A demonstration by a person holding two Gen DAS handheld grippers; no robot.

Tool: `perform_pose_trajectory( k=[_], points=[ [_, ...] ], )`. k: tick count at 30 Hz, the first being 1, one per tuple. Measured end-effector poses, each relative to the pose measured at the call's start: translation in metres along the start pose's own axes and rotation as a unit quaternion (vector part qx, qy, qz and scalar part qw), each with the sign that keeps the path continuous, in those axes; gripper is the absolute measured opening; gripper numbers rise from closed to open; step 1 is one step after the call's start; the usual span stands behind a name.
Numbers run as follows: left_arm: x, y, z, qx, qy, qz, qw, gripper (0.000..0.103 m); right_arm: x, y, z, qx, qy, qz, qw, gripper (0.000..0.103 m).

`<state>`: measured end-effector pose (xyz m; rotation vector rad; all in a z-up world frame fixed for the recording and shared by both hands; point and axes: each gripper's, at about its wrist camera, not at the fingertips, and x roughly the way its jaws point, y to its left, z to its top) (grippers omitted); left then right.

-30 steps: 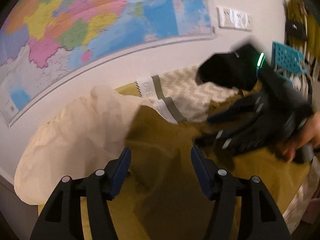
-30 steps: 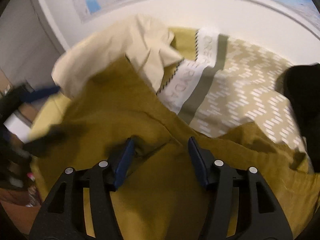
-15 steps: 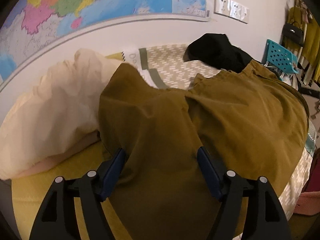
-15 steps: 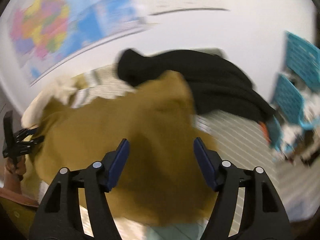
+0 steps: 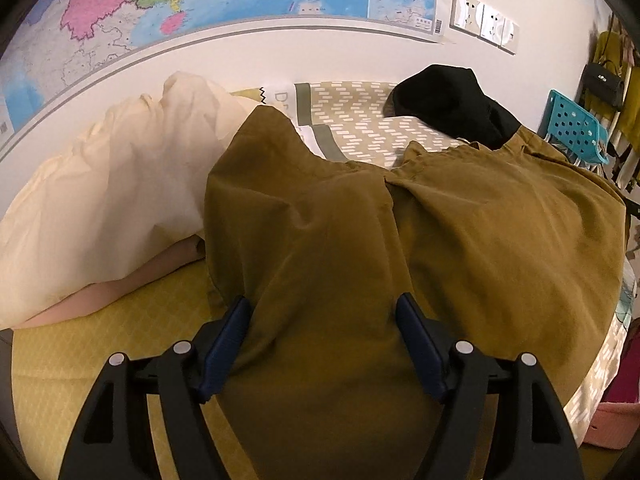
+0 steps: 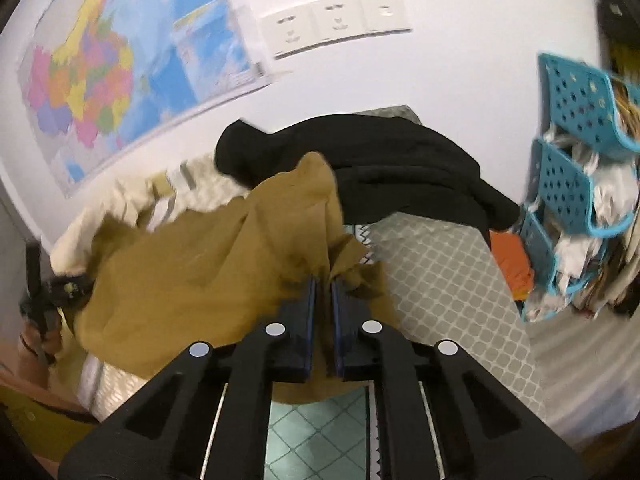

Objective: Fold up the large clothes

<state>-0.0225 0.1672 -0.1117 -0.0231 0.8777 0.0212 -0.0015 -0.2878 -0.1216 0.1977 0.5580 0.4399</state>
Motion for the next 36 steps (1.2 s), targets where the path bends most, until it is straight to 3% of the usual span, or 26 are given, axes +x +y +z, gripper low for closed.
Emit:
perform_pose_trajectory(
  k=[4,6,8,12,17,21,24,27,32,36],
  points=[
    [0.000,-0.003,0.002,-0.003,0.003,0.014,0.9999,0.074,0.030,-0.008,-0.015,0.017,0.048,-0.012,0.999,0.016],
    [-0.003,-0.008,0.002,-0.001,0.003,0.025,0.9997,0.074,0.025,-0.011,-0.016,0.034,0.037,-0.026,0.998,0.039],
    [-0.006,-0.011,0.001,0.004,0.000,0.035,0.9994,0.074,0.008,-0.010,-0.011,0.042,0.010,-0.045,0.998,0.052],
    [-0.011,-0.012,0.000,0.001,-0.003,0.037,0.9993,0.074,-0.014,0.020,-0.003,-0.004,-0.020,-0.030,0.999,0.056],
    [-0.016,-0.012,-0.002,-0.002,-0.006,0.034,0.9994,0.075,-0.002,0.056,-0.001,-0.067,-0.008,-0.017,0.998,0.057],
    [-0.015,-0.011,-0.004,-0.004,-0.007,0.033,0.9994,0.077,0.035,0.052,-0.006,-0.057,0.033,-0.016,0.998,0.057],
    [-0.009,-0.006,-0.005,-0.015,-0.007,0.032,0.9993,0.084,0.054,0.033,-0.005,-0.007,0.051,-0.001,0.999,0.056],
    [-0.003,0.003,-0.006,-0.042,0.001,0.016,0.9990,0.086,0.062,0.040,-0.003,-0.019,0.058,-0.017,0.998,0.057],
    [-0.021,0.011,-0.010,-0.047,-0.016,0.013,0.9987,0.086,0.041,0.047,-0.004,-0.020,0.044,-0.015,0.999,0.065],
    [-0.046,0.030,-0.022,-0.073,-0.031,-0.018,0.9967,0.085,0.005,0.052,-0.008,-0.014,0.006,0.013,1.000,0.067]
  ],
)
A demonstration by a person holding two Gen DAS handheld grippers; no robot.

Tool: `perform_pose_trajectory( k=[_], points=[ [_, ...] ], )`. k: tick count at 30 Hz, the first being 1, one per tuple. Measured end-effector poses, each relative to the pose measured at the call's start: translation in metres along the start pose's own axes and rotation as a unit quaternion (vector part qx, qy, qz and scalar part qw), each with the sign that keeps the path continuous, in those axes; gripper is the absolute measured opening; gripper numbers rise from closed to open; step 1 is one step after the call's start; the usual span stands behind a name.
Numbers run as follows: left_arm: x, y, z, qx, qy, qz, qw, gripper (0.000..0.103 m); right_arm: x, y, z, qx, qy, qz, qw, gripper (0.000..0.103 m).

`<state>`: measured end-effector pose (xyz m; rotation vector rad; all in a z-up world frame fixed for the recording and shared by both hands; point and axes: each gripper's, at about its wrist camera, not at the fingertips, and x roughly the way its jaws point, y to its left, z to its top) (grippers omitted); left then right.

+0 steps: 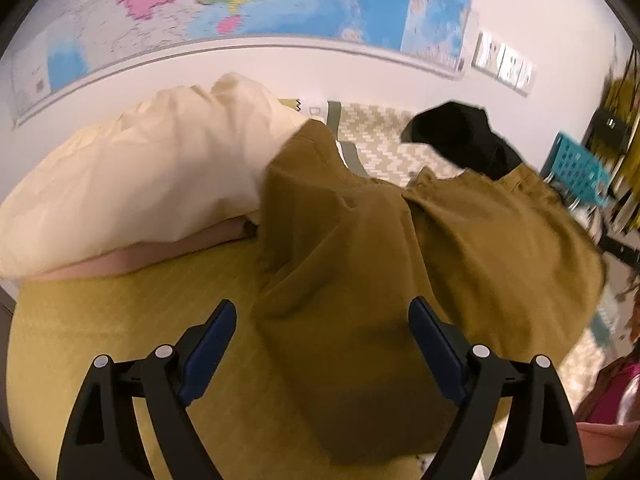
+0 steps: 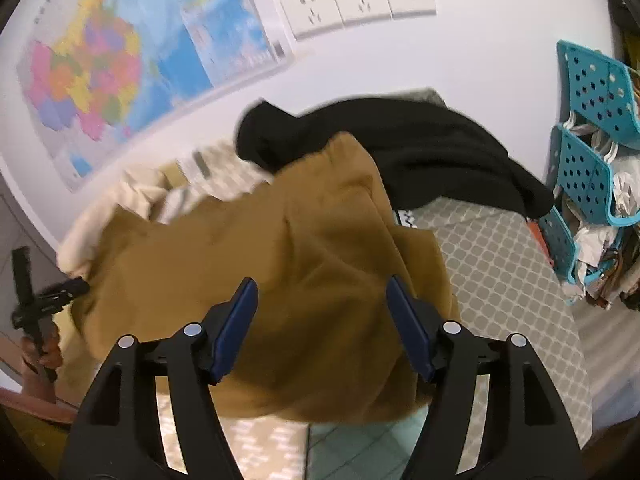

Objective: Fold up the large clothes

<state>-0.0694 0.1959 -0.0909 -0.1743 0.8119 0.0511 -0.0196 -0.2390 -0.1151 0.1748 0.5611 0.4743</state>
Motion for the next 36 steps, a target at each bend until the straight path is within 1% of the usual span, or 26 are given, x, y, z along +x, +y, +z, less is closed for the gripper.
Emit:
perform_pose_trajectory(
  k=[2,3,5,8,10,12,15,17,18,19,21,22,24,27,28,29,30,31,32,33,34,35,36],
  points=[
    [-0.008,0.004,-0.006,0.000,-0.002,-0.006,1.0000,0.085,-0.009,0.009,-0.003,-0.011,-0.006,0.020,1.000,0.068],
    [-0.010,0.004,-0.010,0.003,0.001,-0.002,1.0000,0.085,-0.010,0.015,-0.007,-0.024,-0.003,0.026,0.999,0.069],
    [-0.005,0.002,-0.018,0.011,0.011,0.005,0.9999,0.085,-0.003,0.024,-0.013,-0.040,0.013,0.026,0.999,0.069],
    [0.004,0.003,-0.026,0.006,0.019,0.005,0.9998,0.079,0.026,0.023,-0.023,-0.045,0.048,0.010,0.998,0.069],
    [0.003,0.006,-0.026,-0.001,0.016,0.004,0.9999,0.077,0.031,0.023,-0.025,-0.041,0.043,0.009,0.998,0.069],
    [-0.004,0.007,-0.027,-0.001,0.011,0.006,0.9999,0.077,0.030,0.024,-0.025,-0.036,0.041,0.011,0.998,0.072],
    [-0.016,0.010,-0.032,0.001,0.009,-0.017,0.9998,0.076,0.028,0.025,-0.026,-0.036,0.041,0.012,0.998,0.074],
    [-0.020,0.005,-0.038,0.018,0.010,-0.020,0.9996,0.050,0.028,0.027,-0.027,-0.037,0.040,0.013,0.998,0.076],
    [-0.017,0.002,-0.042,0.017,0.025,-0.045,0.9985,0.022,0.028,0.027,-0.028,-0.037,0.039,0.013,0.999,0.078],
    [-0.017,0.002,-0.043,0.011,0.026,-0.056,0.9980,0.007,0.028,0.027,-0.028,-0.035,0.038,0.013,0.999,0.079],
    [-0.018,0.001,-0.043,0.008,0.019,-0.043,0.9989,0.004,0.027,0.029,-0.028,-0.035,0.037,0.011,0.999,0.080],
    [-0.021,0.007,-0.042,-0.009,0.018,-0.053,0.9984,0.004,0.026,0.029,-0.029,-0.036,0.038,0.010,0.999,0.080],
    [-0.024,0.019,-0.041,-0.036,0.021,-0.061,0.9972,0.003,0.026,0.029,-0.028,-0.033,0.038,0.013,0.999,0.080],
    [-0.025,0.026,-0.044,-0.053,0.021,-0.068,0.9961,0.003,0.026,0.028,-0.029,-0.032,0.034,0.016,0.999,0.080],
    [-0.020,0.019,-0.047,-0.040,0.023,-0.052,0.9976,0.004,0.027,0.028,-0.029,-0.030,0.033,0.015,0.999,0.080],
    [-0.013,0.011,-0.050,-0.029,0.033,-0.034,0.9985,0.006,0.028,0.028,-0.029,-0.029,0.032,0.015,0.999,0.080],
    [-0.007,0.006,-0.051,-0.022,0.042,-0.023,0.9986,0.007,0.029,0.029,-0.029,-0.029,0.032,0.014,0.999,0.081],
    [-0.005,0.002,-0.050,-0.016,0.042,-0.014,0.9989,0.010,0.029,0.030,-0.028,-0.029,0.032,0.012,0.999,0.082],
    [-0.007,0.003,-0.048,-0.020,0.039,-0.010,0.9990,0.013,0.028,0.032,-0.027,-0.030,0.031,0.011,0.999,0.082],
    [-0.008,0.005,-0.045,-0.025,0.035,-0.006,0.9990,0.024,0.027,0.034,-0.026,-0.033,0.029,0.008,0.999,0.082],
    [-0.014,0.009,-0.041,-0.032,0.022,-0.007,0.9992,0.038,0.023,0.036,-0.026,-0.037,0.021,0.004,0.999,0.081],
    [-0.020,0.010,-0.037,-0.034,0.008,-0.013,0.9993,0.044,0.019,0.038,-0.025,-0.038,0.013,0.006,0.999,0.081],
    [-0.023,0.009,-0.034,-0.033,0.000,-0.013,0.9994,0.054,0.016,0.039,-0.024,-0.039,0.006,0.010,0.999,0.081]
  ],
)
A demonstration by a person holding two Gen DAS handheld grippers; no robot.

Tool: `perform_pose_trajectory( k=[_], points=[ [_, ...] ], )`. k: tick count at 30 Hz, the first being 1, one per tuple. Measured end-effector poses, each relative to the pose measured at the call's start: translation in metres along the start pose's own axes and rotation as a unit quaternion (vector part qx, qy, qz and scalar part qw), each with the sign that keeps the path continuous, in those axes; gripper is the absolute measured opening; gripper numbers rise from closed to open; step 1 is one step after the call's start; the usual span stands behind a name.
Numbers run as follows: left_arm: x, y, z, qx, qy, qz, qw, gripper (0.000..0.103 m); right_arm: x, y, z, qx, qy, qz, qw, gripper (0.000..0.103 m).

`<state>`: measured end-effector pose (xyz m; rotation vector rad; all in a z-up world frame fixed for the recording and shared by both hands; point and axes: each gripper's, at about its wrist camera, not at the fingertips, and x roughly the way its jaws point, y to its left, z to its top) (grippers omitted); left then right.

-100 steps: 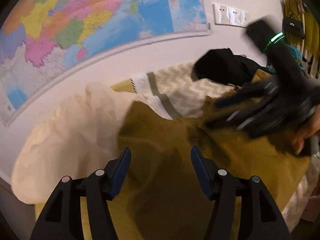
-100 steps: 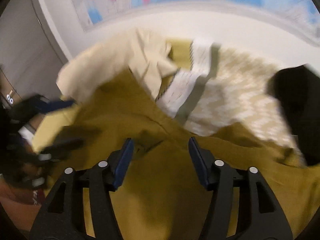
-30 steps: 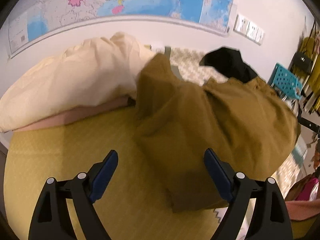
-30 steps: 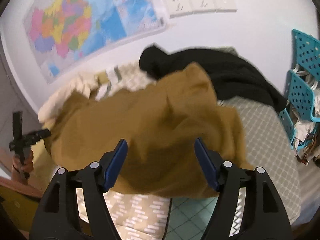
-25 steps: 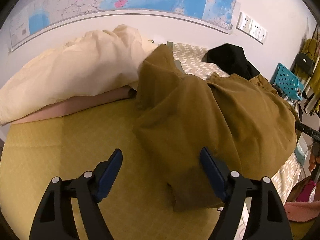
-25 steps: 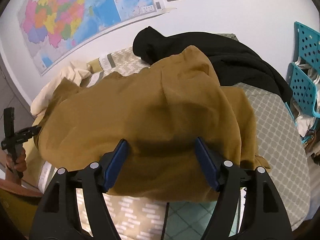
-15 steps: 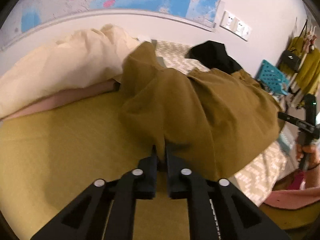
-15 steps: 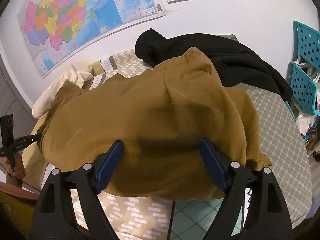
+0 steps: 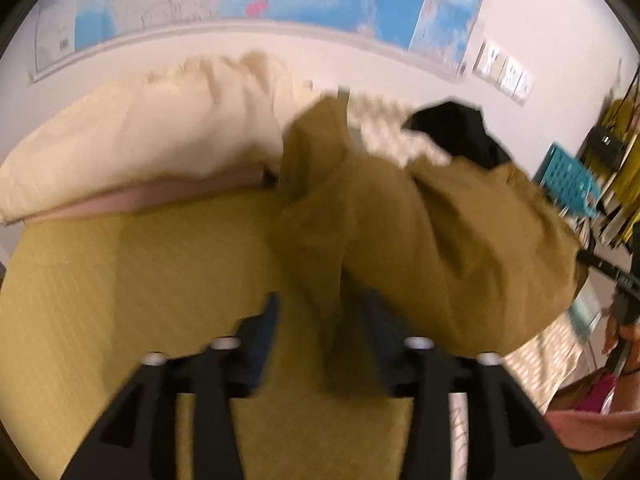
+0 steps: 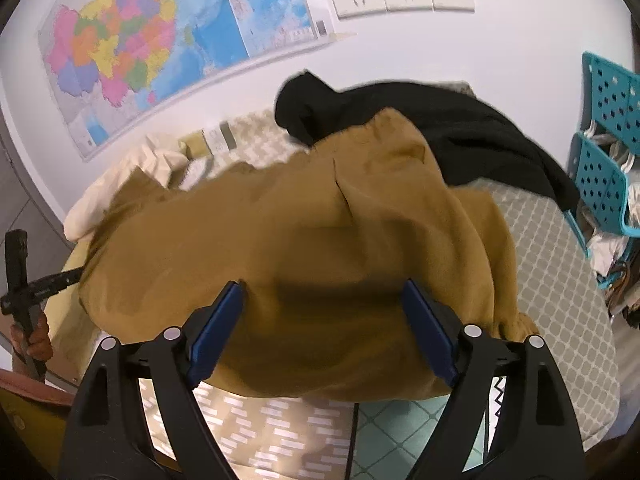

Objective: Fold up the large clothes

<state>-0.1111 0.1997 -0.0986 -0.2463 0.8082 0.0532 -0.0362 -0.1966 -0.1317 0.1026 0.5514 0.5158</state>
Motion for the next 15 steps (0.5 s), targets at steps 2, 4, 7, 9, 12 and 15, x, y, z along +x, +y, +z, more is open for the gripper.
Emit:
perform_pose_trajectory(
  k=[2,4,7,9,12,15],
  points=[
    [-0.002,-0.009,0.004,0.020,-0.009,0.004,0.9997,0.055,-0.004,0.004,0.002,-0.008,-0.011,0.009,1.000,0.081],
    [0.010,-0.021,0.006,0.041,0.000,0.022,0.9989,0.054,0.002,0.007,0.002,-0.018,-0.006,-0.008,1.000,0.081],
    [0.028,-0.020,0.005,0.035,0.011,0.028,0.9989,0.052,0.020,-0.001,-0.001,-0.006,0.018,-0.012,1.000,0.080],
    [0.029,-0.014,0.005,0.026,0.008,0.028,0.9992,0.055,0.021,-0.004,-0.003,-0.005,0.015,-0.010,1.000,0.080],
    [0.030,-0.006,0.005,0.003,0.016,0.028,0.9995,0.062,0.017,-0.006,-0.003,0.003,0.014,-0.004,1.000,0.080],
    [0.021,-0.005,0.002,0.003,0.015,0.026,0.9995,0.065,0.000,-0.017,-0.007,0.038,0.002,0.028,0.999,0.081]
  ],
)
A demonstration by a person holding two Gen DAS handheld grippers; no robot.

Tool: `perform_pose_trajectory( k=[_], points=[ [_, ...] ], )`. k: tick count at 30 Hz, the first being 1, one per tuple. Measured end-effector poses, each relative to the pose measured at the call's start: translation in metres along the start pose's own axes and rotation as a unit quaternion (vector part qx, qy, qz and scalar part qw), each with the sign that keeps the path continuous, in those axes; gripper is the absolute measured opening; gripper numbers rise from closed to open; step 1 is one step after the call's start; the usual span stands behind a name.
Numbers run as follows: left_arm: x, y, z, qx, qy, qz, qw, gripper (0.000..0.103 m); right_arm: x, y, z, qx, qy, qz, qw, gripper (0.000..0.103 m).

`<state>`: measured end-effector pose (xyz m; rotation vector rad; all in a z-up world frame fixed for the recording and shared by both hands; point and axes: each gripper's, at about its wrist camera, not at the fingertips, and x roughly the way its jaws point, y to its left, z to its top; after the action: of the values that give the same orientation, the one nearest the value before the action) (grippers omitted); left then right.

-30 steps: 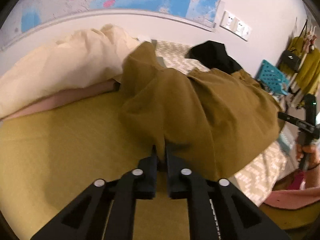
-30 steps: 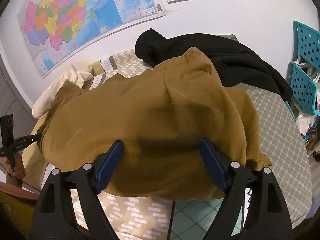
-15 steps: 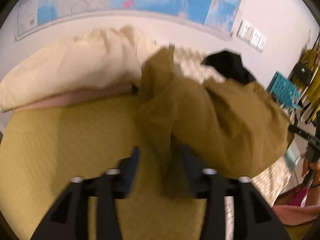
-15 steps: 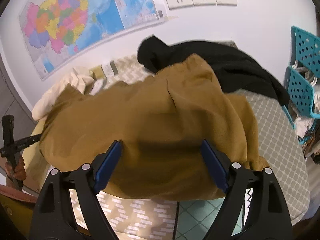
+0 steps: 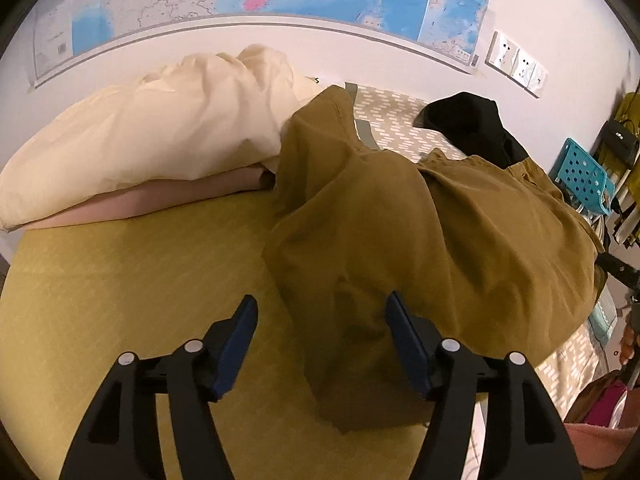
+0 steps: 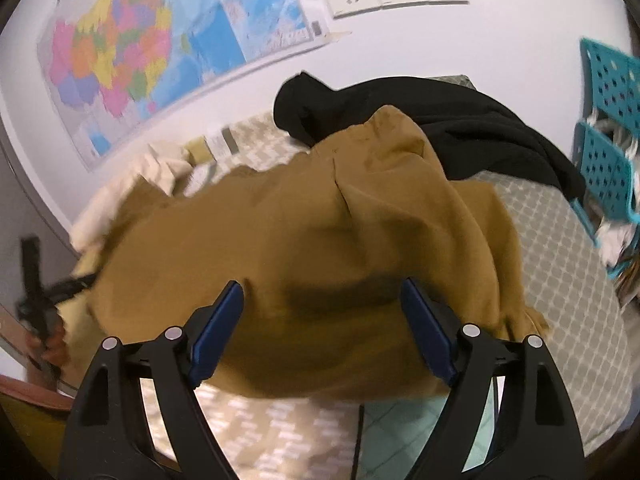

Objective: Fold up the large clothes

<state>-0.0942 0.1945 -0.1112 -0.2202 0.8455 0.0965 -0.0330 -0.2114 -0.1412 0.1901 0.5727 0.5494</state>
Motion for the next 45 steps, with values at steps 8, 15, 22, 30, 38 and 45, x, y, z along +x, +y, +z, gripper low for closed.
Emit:
perform_pose_trajectory(
  k=[8,15,22,30,38,45],
  points=[
    [-0.022,0.005,-0.023,0.002,0.023,-0.062,0.9978,0.078,-0.034,-0.034,-0.032,0.093,0.005,0.069,0.993,0.086],
    [-0.024,0.006,-0.044,-0.010,0.065,-0.109,0.9919,0.078,-0.028,-0.049,-0.057,0.162,0.035,0.096,0.982,0.089],
    [-0.020,-0.004,-0.057,-0.016,0.083,-0.141,0.9864,0.078,-0.010,-0.047,-0.053,0.173,0.038,0.097,0.979,0.092],
    [-0.016,-0.022,-0.061,-0.008,0.093,-0.184,0.9785,0.080,0.001,-0.043,-0.044,0.178,0.033,0.089,0.979,0.097],
    [-0.006,-0.034,-0.058,-0.026,0.106,-0.240,0.9647,0.084,0.007,-0.041,-0.040,0.183,0.029,0.084,0.979,0.098],
    [0.009,-0.041,-0.045,-0.063,0.104,-0.273,0.9542,0.096,0.007,-0.042,-0.040,0.184,0.028,0.084,0.979,0.098]
  ],
)
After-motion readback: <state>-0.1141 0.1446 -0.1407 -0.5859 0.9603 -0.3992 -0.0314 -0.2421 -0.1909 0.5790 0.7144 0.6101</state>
